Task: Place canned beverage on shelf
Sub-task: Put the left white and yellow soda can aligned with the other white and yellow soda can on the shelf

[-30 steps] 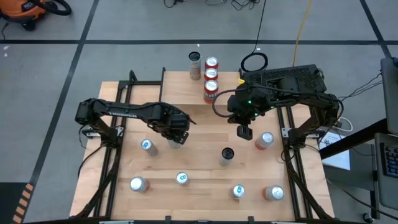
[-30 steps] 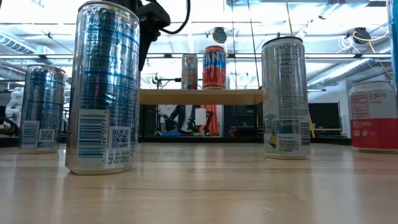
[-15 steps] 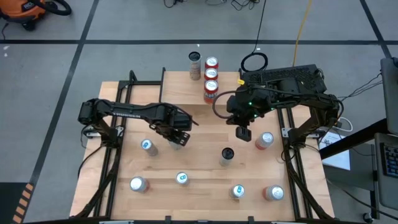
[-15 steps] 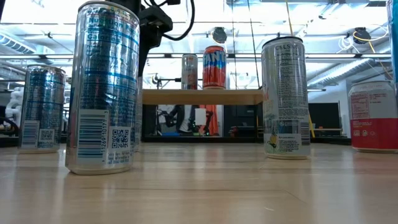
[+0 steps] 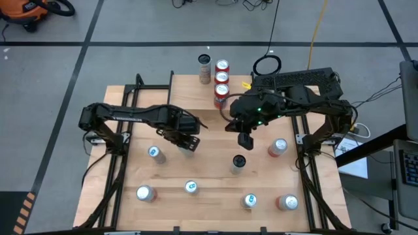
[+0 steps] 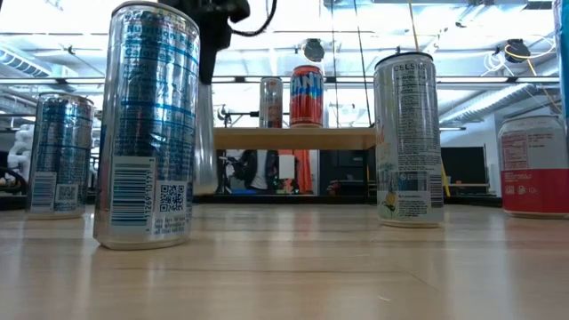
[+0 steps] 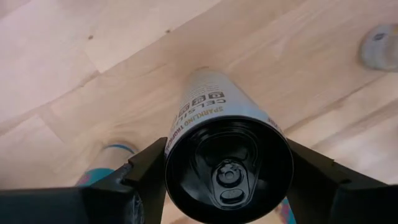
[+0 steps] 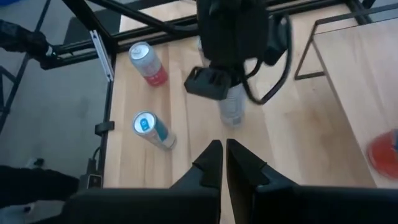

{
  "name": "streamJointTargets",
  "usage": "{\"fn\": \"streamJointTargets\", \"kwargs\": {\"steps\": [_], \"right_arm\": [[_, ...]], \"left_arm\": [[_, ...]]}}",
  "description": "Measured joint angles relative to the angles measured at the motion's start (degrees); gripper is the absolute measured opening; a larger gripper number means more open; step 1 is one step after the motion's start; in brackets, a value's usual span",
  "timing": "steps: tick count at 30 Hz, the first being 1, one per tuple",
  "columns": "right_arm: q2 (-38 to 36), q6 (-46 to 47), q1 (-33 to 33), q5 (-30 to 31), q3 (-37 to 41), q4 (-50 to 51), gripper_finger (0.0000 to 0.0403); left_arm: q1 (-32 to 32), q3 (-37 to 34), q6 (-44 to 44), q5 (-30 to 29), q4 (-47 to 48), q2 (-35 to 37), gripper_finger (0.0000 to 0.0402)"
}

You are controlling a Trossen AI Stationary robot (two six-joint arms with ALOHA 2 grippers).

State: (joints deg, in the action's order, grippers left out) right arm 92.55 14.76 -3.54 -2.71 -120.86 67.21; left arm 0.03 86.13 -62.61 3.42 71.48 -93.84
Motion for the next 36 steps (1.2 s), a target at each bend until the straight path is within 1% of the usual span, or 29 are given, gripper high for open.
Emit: {"fn": "streamJointTargets", "kwargs": {"steps": [6, 11, 15, 20, 23, 26, 30, 36], "right_arm": [[3.24, 0.14, -1.99, 4.16, 0.00, 0.87, 0.0000], [5.99, -1.79, -3.93, 4.30, 0.00, 0.65, 0.0008], [7.97, -2.10, -4.78, 4.23, 0.00, 0.63, 0.0047], [9.70, -2.48, -4.87, 4.41, 0.00, -1.22, 0.0119], [10.39, -3.50, -4.89, 4.61, 0.00, -2.97, 0.0161], [10.47, -4.34, -5.15, 6.51, 0.00, -4.59, 0.0195], [10.45, -4.81, -5.22, 10.07, 0.00, -7.99, 0.0221], [10.45, 0.67, -5.54, 13.05, 0.02, -8.73, 0.0238]], "left_arm": [[-0.02, 2.39, -3.05, 0.00, 0.24, 3.97, 0.0243], [-0.02, 4.43, -5.64, -0.04, -1.16, 7.39, 0.0243], [0.00, 5.38, -6.85, -0.70, -2.49, 10.15, 0.0242], [-0.02, 6.14, -7.63, -2.59, -3.07, 12.56, 0.0242], [-0.02, 6.14, -7.60, -3.30, -5.20, 13.44, 0.0242], [-0.02, 6.14, -7.01, -3.97, -8.37, 13.87, 0.0242], [0.23, 6.14, -7.03, -4.00, -12.50, 14.63, 0.0242], [0.57, 6.14, -5.64, -4.78, -15.12, 17.27, 0.0242]]}}
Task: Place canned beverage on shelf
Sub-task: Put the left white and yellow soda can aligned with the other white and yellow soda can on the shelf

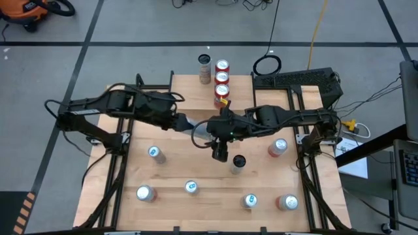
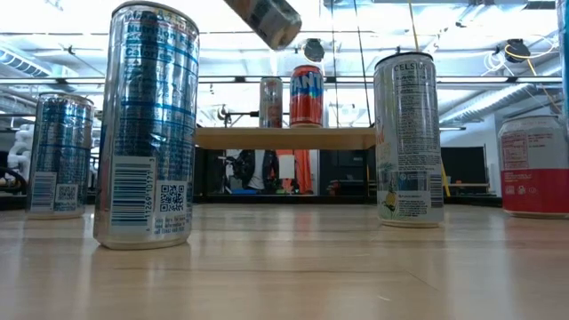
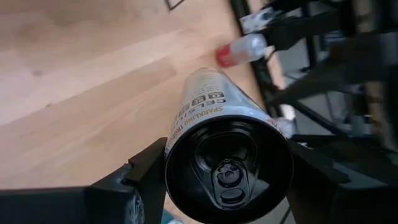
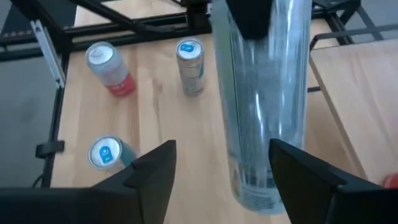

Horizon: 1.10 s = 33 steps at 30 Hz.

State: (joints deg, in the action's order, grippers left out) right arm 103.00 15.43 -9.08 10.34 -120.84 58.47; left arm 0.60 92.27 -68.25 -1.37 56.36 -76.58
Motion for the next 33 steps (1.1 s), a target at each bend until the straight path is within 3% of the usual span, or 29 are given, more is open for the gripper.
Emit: {"fn": "streamJointTargets", "kwargs": {"steps": [7, 15, 19, 23, 29, 33], "right_arm": [[-0.35, 6.88, -2.00, 0.77, -0.02, -1.30, 0.0283], [-0.39, 4.24, -6.21, 16.10, -0.02, -2.64, 0.0357], [-0.39, -2.44, -7.40, 22.82, -0.02, -5.32, 0.0379], [-0.07, -9.35, -7.04, 24.22, -0.02, -8.04, 0.0388], [0.00, -12.10, -5.23, 24.00, -0.02, -8.65, 0.0389], [0.02, -13.34, -3.88, 20.05, -0.02, -8.77, 0.0389]], "left_arm": [[-0.05, 0.00, 3.78, -2.22, 0.15, 5.47, 0.0242], [-0.05, 0.00, 6.12, -2.27, 0.86, 9.38, 0.0242], [0.34, 0.00, 6.08, -2.21, 1.91, 9.95, 0.0242], [0.44, 0.00, 5.53, -2.13, 1.43, 10.01, 0.0242], [1.46, 0.00, 5.03, -1.96, 0.04, 10.00, 0.0242], [1.44, 0.00, 5.64, -1.86, -0.82, 9.99, 0.0242]]}}
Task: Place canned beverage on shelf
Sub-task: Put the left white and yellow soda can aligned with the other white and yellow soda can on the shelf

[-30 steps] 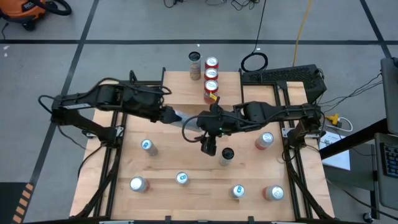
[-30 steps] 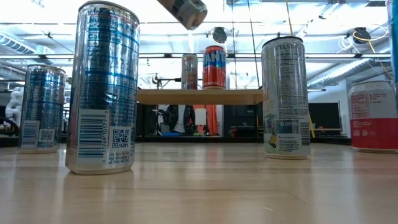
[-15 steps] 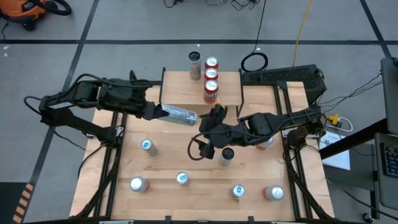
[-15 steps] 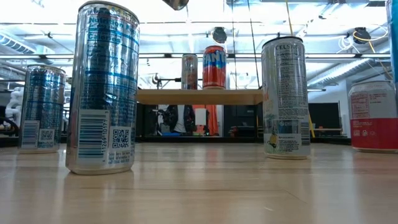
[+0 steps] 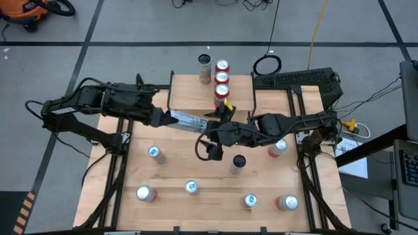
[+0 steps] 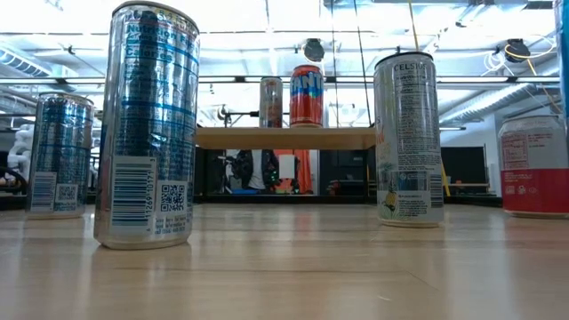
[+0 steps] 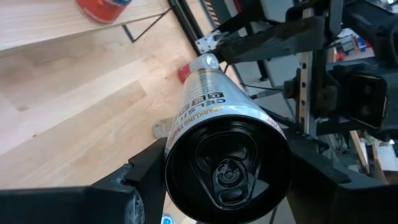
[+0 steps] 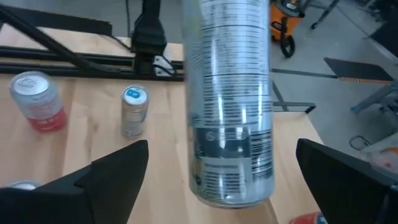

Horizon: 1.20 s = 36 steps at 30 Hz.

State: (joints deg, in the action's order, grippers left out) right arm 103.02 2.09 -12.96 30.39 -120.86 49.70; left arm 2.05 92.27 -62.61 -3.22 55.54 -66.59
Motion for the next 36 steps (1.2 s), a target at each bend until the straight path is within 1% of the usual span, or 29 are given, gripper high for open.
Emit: {"fn": "streamJointTargets", "kwargs": {"steps": [7, 10, 16, 23, 26, 36], "right_arm": [[0.48, -4.55, 2.07, -0.85, 0.00, -0.18, 0.0389], [0.78, -4.94, 3.01, -3.67, -0.02, -0.27, 0.0389], [1.98, -6.18, 3.68, -3.70, -0.02, -1.00, 0.0388], [2.53, -7.96, 4.01, -3.67, -0.04, -1.43, 0.0364], [2.87, -7.98, 4.01, -5.21, -0.02, -1.47, 0.0353], [4.37, -7.69, 4.24, -4.90, -0.02, -2.04, 0.0343]], "left_arm": [[0.00, 0.00, 0.04, -0.02, -0.07, -0.02, 0.0242], [0.00, 0.00, 0.18, -0.06, -0.25, -0.02, 0.0242], [0.00, 0.00, 0.41, -0.34, -0.25, -0.02, 0.0242], [0.00, 0.00, 0.40, -0.49, -0.23, -0.02, 0.0242], [0.00, 0.00, 0.39, -0.50, -0.25, -0.02, 0.0242], [0.00, 0.00, 0.39, -0.50, -0.27, -0.04, 0.0242]]}}
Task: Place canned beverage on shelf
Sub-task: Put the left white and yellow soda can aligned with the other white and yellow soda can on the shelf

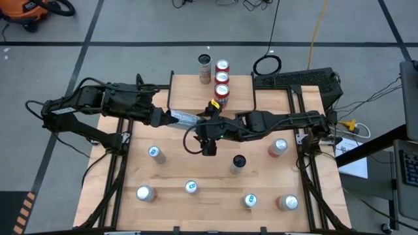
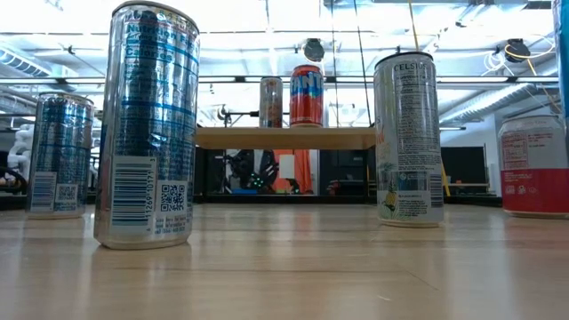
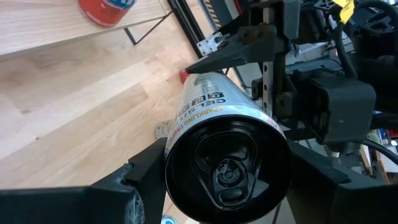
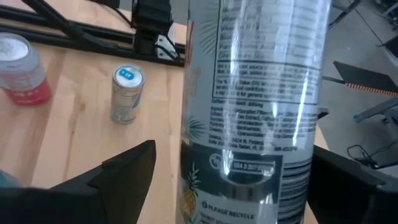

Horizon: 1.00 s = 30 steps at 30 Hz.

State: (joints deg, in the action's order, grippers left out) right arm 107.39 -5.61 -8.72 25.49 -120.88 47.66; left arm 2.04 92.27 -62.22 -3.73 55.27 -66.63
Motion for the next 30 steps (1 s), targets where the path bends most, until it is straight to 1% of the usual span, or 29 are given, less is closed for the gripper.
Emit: {"fn": "streamJointTargets", "kwargs": {"steps": [6, 16, 18, 21, 24, 26, 30], "right_arm": [[0.29, 0.16, 0.35, -0.02, 0.00, 0.03, 0.0307], [0.36, 0.04, 0.55, 0.38, 0.00, -0.20, 0.0228], [0.36, -0.07, 0.57, 0.38, 0.00, -0.18, 0.0222], [0.36, -0.17, 0.55, 0.78, 0.00, -0.20, 0.0225], [0.33, 0.05, 0.57, 0.94, 0.00, -0.38, 0.0232], [0.31, 0.43, 0.57, 0.19, 0.00, -0.42, 0.0232], [0.31, 3.65, 0.57, -0.19, 0.00, -0.41, 0.0230]], "left_arm": [[0.00, 0.00, 0.03, 0.02, 0.06, -0.01, 0.0242], [-0.03, 0.00, 1.10, -0.02, 0.19, 0.00, 0.0242], [-0.04, 0.00, 1.15, -0.16, 0.16, 0.00, 0.0243], [-0.04, 0.00, 2.68, -0.71, -0.21, 0.00, 0.0246], [-0.04, 0.00, 4.20, -1.50, -1.03, 0.00, 0.0274], [0.00, 0.00, 6.23, -1.62, -1.69, 0.00, 0.0302], [-0.02, 0.00, 9.04, -4.09, -4.78, 0.00, 0.0358]]}}
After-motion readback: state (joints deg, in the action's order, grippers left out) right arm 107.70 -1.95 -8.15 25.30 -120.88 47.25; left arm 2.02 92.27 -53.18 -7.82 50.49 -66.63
